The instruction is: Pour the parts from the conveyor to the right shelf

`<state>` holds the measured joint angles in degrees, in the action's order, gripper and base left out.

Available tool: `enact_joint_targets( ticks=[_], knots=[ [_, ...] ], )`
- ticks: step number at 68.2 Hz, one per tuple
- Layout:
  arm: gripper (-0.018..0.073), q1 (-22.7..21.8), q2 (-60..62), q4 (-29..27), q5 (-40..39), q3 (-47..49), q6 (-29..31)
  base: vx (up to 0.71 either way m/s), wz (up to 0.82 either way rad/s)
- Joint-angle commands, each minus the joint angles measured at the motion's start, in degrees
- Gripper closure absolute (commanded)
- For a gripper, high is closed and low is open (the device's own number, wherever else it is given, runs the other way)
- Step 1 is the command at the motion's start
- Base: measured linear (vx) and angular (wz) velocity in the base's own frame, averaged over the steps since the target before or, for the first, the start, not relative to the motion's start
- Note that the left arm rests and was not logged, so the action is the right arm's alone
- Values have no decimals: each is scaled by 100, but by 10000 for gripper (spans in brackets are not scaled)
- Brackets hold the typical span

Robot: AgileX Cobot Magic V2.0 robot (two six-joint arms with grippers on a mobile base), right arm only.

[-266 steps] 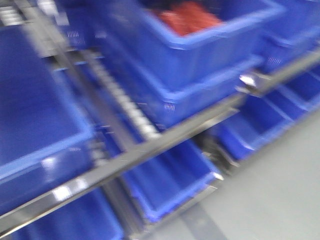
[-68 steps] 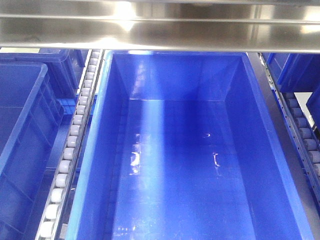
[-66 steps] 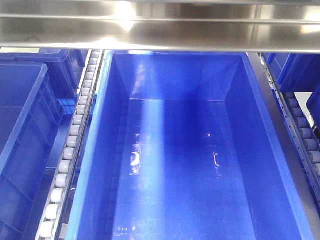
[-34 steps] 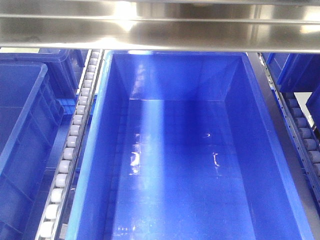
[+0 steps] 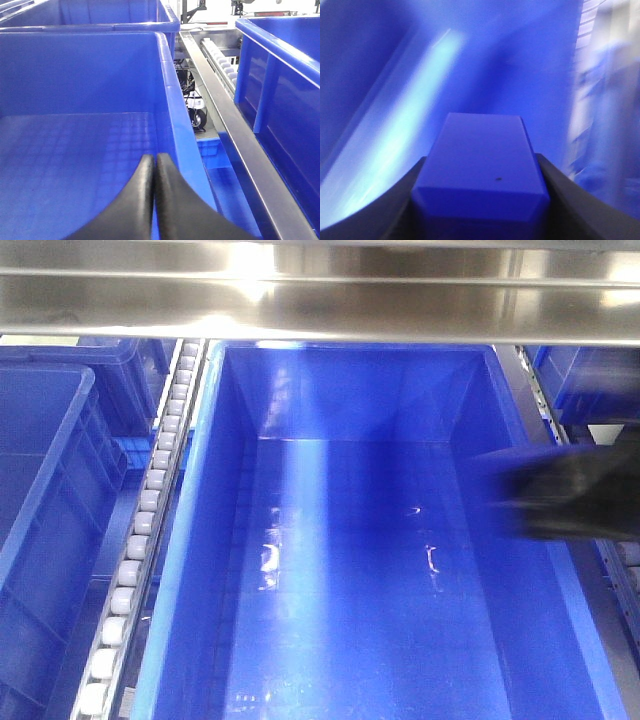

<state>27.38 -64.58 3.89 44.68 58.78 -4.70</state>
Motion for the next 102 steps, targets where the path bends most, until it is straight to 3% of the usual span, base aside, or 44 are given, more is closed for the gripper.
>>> enact_joint_targets(
  ticks=[1, 12, 43, 92, 102],
  knots=[
    [565, 307, -605, 59, 2, 588, -5, 0, 0],
    [565, 592, -1614, 48, 368, 1097, -5, 0, 0],
    [565, 593, -3603, 31, 817, 1845, 171, 0, 0],
    [550, 593, -4297, 18, 623, 1839, 322, 0, 0],
    [477, 593, -4297, 12, 615, 1839, 322, 0, 0]
  ],
)
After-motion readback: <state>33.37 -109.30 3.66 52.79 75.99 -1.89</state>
